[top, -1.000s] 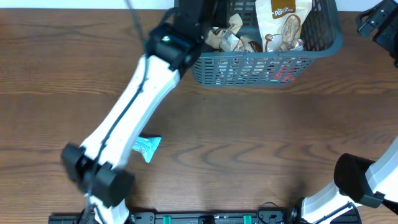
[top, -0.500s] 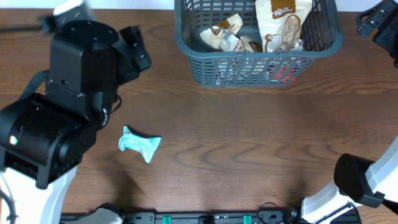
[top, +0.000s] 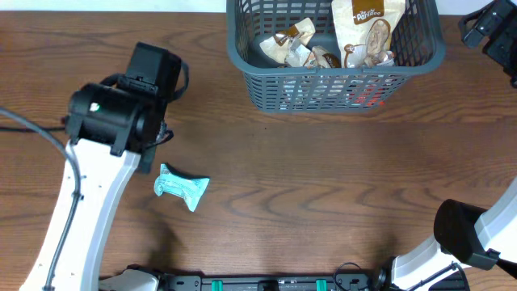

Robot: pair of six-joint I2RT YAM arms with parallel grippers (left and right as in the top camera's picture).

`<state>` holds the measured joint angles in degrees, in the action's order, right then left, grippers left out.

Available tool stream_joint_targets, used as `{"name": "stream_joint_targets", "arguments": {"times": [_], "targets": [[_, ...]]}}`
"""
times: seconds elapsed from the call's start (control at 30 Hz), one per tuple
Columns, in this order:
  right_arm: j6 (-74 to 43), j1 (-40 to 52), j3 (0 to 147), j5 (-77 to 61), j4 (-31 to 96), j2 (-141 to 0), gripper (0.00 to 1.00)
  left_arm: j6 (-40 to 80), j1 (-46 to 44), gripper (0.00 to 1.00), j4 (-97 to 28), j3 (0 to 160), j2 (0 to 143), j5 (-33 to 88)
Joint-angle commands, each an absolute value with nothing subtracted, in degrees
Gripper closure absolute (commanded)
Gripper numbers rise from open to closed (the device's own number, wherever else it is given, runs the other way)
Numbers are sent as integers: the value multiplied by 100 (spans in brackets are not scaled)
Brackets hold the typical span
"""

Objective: Pack container
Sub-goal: 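Move the left gripper down to the teal wipes pack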

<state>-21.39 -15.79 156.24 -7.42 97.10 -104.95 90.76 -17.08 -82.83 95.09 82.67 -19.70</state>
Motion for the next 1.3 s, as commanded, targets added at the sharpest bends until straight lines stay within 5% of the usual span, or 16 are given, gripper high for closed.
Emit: {"name": "stream_joint_targets", "arguments": {"times": [0.0,0.3,0.8,1.27], "targets": [[-2073,-1605,15620,-797,9727,-10499,1,9629,-1413,1,-7940,8652,8274,-1087],[-2071,-1605,15620,-797,9730,-10499,1,9249,-1216,1,-6038,6545,8274,276],[-2071,-1605,15620,-794,9727,-10499,1,7308,-1219,1,-5894,5695,8274,556],[-2071,-1605,15620,-794,9727,-10499,1,7349,-1216,1,-4316,4670,8274,593]]}}
